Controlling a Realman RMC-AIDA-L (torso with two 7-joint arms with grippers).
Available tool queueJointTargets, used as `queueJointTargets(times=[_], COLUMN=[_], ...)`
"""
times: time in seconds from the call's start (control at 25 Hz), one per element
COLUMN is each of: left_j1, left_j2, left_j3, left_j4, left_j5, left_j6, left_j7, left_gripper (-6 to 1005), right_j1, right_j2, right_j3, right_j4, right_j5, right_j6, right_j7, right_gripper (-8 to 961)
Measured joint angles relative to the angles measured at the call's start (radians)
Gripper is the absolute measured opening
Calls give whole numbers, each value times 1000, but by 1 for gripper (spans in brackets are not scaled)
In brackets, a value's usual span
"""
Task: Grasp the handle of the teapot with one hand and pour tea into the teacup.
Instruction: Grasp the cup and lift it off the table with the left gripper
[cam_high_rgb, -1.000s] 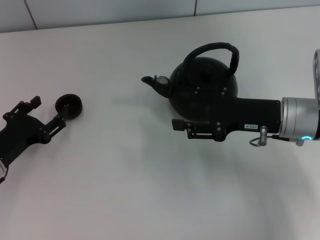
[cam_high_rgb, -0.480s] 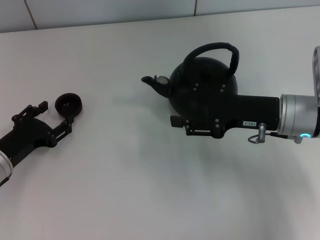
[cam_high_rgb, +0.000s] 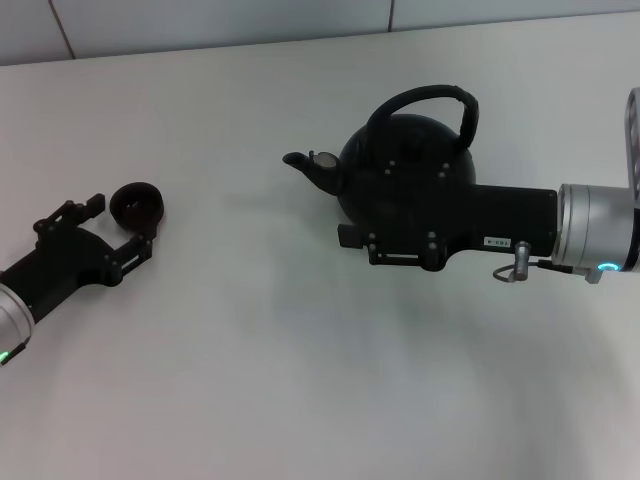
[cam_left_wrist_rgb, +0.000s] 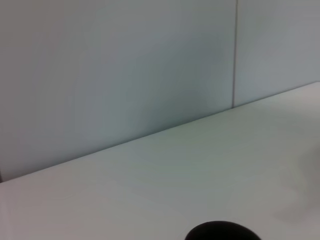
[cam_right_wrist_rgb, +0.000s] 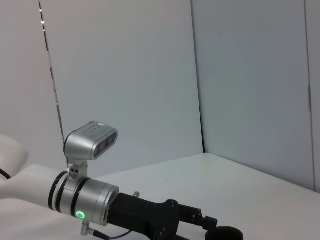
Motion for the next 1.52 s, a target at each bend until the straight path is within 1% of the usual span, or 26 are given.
queueJointTargets(times=[0.12,0.2,0.48,0.84,1.08,1.4,1.52], left_j1=[-11,-14,-20,-50,-53,-58,-60], left_j2=[0,0,0,-1,-1,-2,-2], left_j3=[28,31,31,30,30,30,43], left_j4=[0,1,1,-25,-25,-25,-24], left_j5=[-2,-2,-2,-2,-2,-2,-2], left_j6=[0,0,0,-22,-23,-16,-8], left_j7=[0,0,0,-5,-14,-16,-22], left_gripper=[754,754,754,754,755,672,672], right_j1=[0,0,-3,-9,-9,-9,-9], right_j2=[0,0,0,-2,-4,-5,-5], right_j3=[0,0,0,0,0,2,2], right_j4=[0,0,1,1,1,1,-1], right_j5=[0,0,0,0,0,0,0], right_j6=[1,1,2,2,2,13,14], right_j7=[0,0,0,0,0,-1,-1], right_gripper=[709,709,708,708,709,709,709])
